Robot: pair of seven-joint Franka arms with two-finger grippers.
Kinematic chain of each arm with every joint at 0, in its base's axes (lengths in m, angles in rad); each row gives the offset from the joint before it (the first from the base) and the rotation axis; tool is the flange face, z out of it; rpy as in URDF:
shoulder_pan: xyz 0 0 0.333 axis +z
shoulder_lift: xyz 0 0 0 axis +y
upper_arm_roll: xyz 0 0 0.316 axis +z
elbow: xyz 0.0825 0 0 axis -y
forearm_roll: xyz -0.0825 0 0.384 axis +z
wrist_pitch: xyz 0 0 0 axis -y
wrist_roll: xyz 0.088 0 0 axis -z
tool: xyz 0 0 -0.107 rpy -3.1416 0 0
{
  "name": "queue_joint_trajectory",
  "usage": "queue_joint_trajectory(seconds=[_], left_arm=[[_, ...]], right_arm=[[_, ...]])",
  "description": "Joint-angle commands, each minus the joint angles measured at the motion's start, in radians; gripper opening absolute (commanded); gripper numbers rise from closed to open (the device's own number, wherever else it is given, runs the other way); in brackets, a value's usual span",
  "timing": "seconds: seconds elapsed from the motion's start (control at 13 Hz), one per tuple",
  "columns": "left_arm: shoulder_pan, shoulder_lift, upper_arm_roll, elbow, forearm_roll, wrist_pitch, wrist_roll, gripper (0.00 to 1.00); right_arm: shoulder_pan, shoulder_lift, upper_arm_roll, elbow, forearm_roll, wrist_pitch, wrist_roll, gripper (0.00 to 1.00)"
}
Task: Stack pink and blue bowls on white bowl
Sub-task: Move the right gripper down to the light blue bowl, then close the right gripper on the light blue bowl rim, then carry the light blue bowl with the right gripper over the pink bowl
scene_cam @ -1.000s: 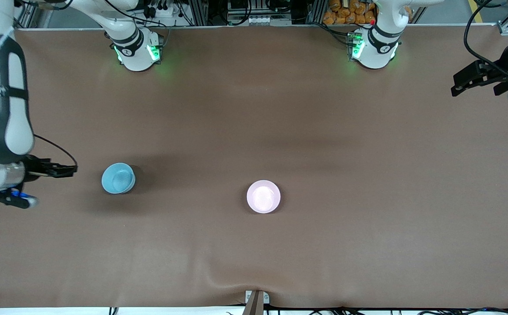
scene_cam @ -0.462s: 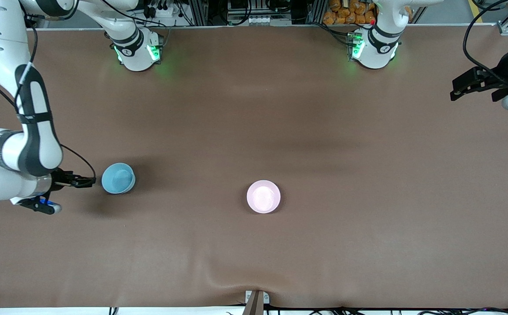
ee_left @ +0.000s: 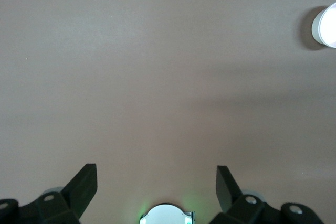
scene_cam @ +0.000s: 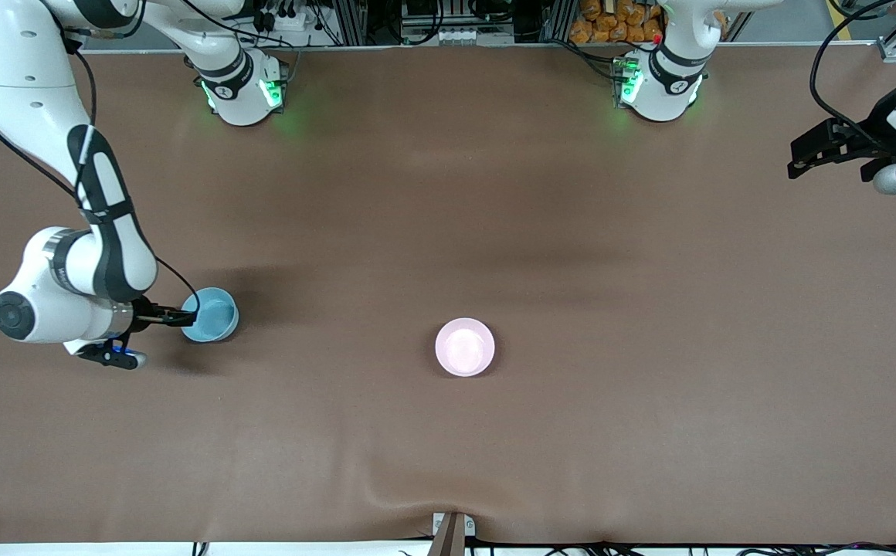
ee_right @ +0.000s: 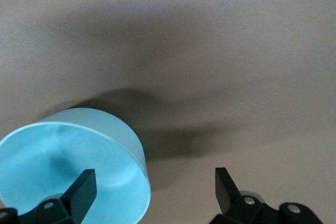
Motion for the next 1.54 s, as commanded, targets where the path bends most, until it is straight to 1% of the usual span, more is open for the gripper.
queue_joint_trajectory(seconds=[0.0, 0.08, 0.15, 0.62, 0.69, 0.85, 0.92, 1.08, 1.23, 1.46], left_arm=[[0.015, -0.032, -0.011, -0.031, 0.012, 0.017, 0.022, 1.00], [0.015, -0.033, -0.011, -0.031, 0.010, 0.017, 0.022, 1.00], [0.015, -0.035, -0.011, -0.031, 0.010, 0.017, 0.022, 1.00], [0.020, -0.032, -0.013, -0.037, 0.006, 0.023, 0.020, 1.00], [0.020, -0.030, -0.013, -0.035, 0.007, 0.026, 0.020, 1.00], [0.023, -0.030, -0.015, -0.038, 0.007, 0.026, 0.019, 1.00], [0.019, -0.029, -0.015, -0.034, 0.006, 0.026, 0.013, 1.00], [0.019, -0.025, -0.015, -0.028, 0.004, 0.026, 0.013, 1.00], [0.014, -0.025, -0.015, -0.029, 0.006, 0.025, 0.010, 1.00], [0.020, -0.027, -0.013, -0.026, 0.007, 0.025, 0.020, 1.00]], right_arm=[[0.004, -0.020, -0.003, -0.041, 0.007, 0.037, -0.060, 0.66], [0.024, -0.029, -0.005, -0.051, 0.005, 0.037, -0.057, 0.26], [0.031, -0.028, -0.005, -0.054, 0.005, 0.040, -0.049, 0.00], [0.018, -0.039, -0.005, -0.055, 0.005, 0.030, -0.059, 0.00], [0.009, -0.060, -0.003, -0.055, 0.005, 0.015, -0.063, 0.00], [0.015, -0.121, -0.002, -0.034, 0.011, -0.082, -0.072, 0.00], [0.023, -0.138, 0.000, 0.009, 0.010, -0.135, -0.075, 0.00], [0.035, -0.126, 0.006, 0.140, 0.028, -0.257, -0.071, 0.00], [0.086, -0.123, 0.012, 0.172, 0.127, -0.279, -0.051, 0.00], [0.138, -0.071, 0.014, 0.233, 0.276, -0.277, 0.041, 0.00]])
